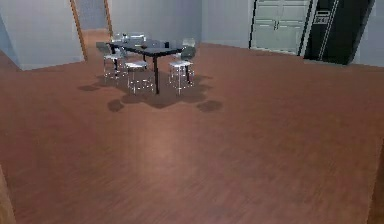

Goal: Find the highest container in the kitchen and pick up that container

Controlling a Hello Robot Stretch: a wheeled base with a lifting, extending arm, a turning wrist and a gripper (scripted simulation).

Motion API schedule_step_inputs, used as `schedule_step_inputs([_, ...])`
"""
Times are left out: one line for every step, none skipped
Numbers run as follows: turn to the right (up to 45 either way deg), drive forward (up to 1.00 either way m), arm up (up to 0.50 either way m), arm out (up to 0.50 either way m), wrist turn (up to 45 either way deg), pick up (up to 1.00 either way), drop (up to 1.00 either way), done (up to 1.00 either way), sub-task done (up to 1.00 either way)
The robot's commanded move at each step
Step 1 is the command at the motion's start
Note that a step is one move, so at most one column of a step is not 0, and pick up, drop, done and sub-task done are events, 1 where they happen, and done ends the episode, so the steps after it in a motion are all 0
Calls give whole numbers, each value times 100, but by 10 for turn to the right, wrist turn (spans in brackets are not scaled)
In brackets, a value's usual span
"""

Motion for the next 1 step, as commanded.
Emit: schedule_step_inputs([-30, 0, 0, 0, 0, 0, 0, 0, 0])
